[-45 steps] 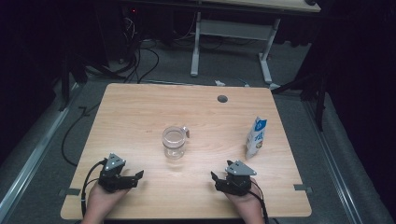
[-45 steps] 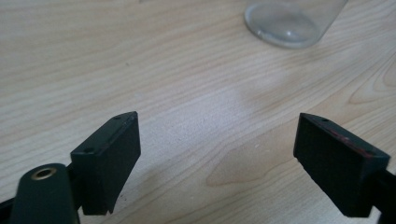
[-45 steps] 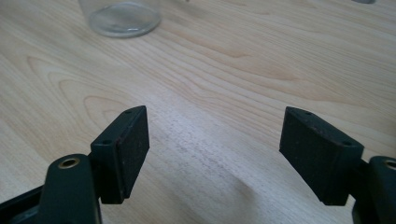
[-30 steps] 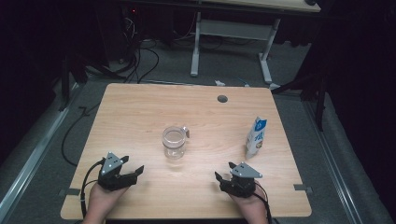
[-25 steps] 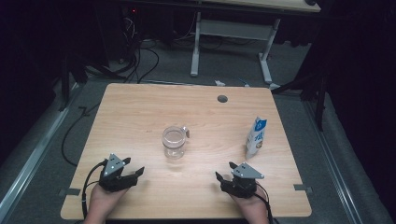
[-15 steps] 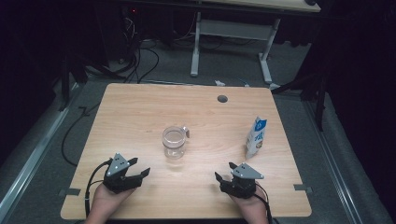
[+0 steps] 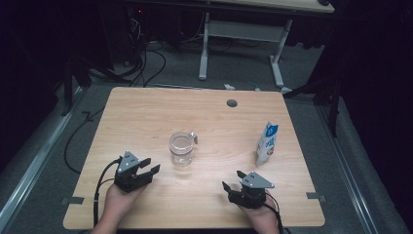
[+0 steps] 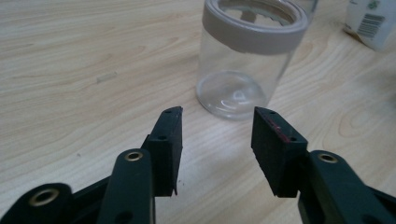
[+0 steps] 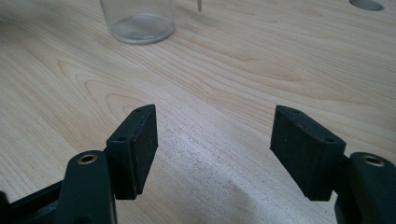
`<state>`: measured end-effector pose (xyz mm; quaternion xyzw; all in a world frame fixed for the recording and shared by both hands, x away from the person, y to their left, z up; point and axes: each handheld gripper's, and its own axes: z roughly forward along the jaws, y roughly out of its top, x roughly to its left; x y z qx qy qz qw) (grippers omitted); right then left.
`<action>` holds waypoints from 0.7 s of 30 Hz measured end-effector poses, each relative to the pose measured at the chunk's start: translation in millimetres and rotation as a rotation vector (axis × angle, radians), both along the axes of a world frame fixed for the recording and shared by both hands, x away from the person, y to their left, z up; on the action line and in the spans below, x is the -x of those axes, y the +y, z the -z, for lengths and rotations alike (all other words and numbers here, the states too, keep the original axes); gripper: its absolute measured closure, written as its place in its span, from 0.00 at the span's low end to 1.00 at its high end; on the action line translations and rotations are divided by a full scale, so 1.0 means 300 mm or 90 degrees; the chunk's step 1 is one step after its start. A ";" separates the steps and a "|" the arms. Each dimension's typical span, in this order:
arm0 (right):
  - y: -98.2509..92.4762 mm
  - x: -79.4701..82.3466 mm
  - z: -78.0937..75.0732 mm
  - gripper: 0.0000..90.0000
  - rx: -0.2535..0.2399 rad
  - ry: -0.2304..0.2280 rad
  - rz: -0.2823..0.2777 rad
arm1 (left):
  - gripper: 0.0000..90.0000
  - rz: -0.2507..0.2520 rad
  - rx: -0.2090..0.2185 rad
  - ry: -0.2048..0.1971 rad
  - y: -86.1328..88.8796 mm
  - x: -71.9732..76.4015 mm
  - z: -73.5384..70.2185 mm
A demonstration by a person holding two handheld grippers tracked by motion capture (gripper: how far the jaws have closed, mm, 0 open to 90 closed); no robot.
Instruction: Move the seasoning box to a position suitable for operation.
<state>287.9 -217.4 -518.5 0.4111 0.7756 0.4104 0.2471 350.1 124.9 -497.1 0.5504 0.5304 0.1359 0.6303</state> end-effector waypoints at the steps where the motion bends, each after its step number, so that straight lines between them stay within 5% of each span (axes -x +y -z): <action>1: 0.000 0.002 -0.001 0.36 -0.001 0.000 -0.002 | 0.62 0.001 -0.011 -0.010 -0.009 -0.015 -0.003; 2: 0.000 0.002 -0.001 0.36 -0.001 0.000 -0.002 | 0.61 0.001 -0.011 -0.010 -0.009 -0.015 -0.003; 3: -0.002 0.002 -0.001 0.36 -0.003 -0.001 -0.002 | 0.58 0.011 -0.040 -0.020 -0.024 -0.025 -0.002; 8: -0.005 0.000 -0.003 0.36 -0.010 0.001 -0.002 | 0.58 0.005 -0.039 -0.013 -0.040 -0.060 -0.011; 19: -0.005 -0.004 0.004 0.36 -0.007 0.002 -0.002 | 0.84 -0.011 -0.041 -0.035 -0.089 -0.166 -0.038; 21: -0.004 -0.003 0.005 0.36 -0.006 0.005 0.000 | 0.97 -0.026 -0.023 -0.035 -0.089 -0.203 -0.045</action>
